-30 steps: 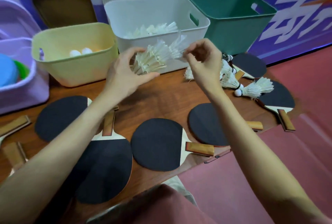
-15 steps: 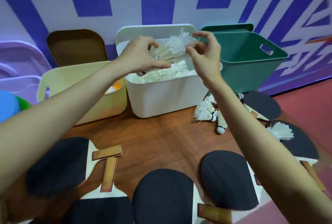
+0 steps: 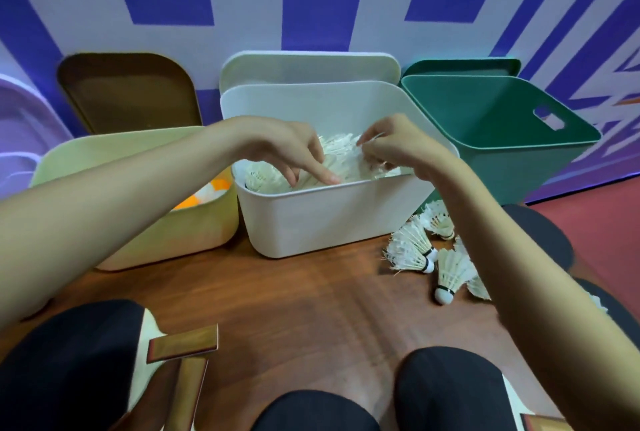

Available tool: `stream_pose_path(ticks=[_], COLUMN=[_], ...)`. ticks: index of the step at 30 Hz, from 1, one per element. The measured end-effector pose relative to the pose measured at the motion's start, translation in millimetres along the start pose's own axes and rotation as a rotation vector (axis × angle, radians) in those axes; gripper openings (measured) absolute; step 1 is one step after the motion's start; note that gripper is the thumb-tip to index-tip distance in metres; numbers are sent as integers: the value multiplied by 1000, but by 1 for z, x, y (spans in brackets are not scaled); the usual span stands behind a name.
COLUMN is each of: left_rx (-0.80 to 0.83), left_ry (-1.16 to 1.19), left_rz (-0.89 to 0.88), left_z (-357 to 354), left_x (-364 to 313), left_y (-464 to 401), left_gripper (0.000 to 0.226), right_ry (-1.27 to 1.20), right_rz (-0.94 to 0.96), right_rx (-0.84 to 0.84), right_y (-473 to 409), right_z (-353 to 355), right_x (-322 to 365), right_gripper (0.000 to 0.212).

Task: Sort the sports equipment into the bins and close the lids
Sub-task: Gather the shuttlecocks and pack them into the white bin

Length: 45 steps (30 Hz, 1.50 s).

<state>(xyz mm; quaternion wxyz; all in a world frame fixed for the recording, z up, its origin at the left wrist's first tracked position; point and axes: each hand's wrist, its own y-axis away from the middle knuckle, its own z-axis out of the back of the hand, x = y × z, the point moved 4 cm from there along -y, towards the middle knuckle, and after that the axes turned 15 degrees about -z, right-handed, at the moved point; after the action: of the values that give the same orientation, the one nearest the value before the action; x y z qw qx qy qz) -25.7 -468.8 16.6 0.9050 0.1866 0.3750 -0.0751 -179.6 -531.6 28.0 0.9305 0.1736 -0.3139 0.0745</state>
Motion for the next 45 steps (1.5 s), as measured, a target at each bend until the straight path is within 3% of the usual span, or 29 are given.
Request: stream_pose_path(ticks=[5,13,18,21,24,29,34,37,39,45], left_rx=[91,126,179,117,-24,-300,-674,-670,-622,-416], left_ry=[-99,-231,-306,-214,-166,-175,-79,60,40,-22], left_rz=[14,15,-36,-75,-148,-252,-499,-606,-603,-337], left_z=[-5,8,3,6,14,19,-7,-42,-68,-142], left_x=[16,33,37,33,28,8,-37,-59,-64,-39], left_y=[-17,-20,-15,-10,-3,18,53,68,69,42], left_gripper=[37,35,34,40,29,13,9,5,6,21], right_ry=[115,101,265,321,304,205,68,-40,-59,20], right_rz=[-85,-115,-73,-35,-55,-52,206,283,254,-29], right_rx=[217,345,393,468,479,243,-295,-493,-538,-484], right_y=[-13,-26,-20,-12,-10,2,42,81,100,113], right_z=[-11,-22,-35,-42,-43,-25,14,22,23,8], right_x=[-2,3,4,9,10,11,-10,-43,-71,-157], right_gripper=[23,16,18,20,25,25,22,23,23,27])
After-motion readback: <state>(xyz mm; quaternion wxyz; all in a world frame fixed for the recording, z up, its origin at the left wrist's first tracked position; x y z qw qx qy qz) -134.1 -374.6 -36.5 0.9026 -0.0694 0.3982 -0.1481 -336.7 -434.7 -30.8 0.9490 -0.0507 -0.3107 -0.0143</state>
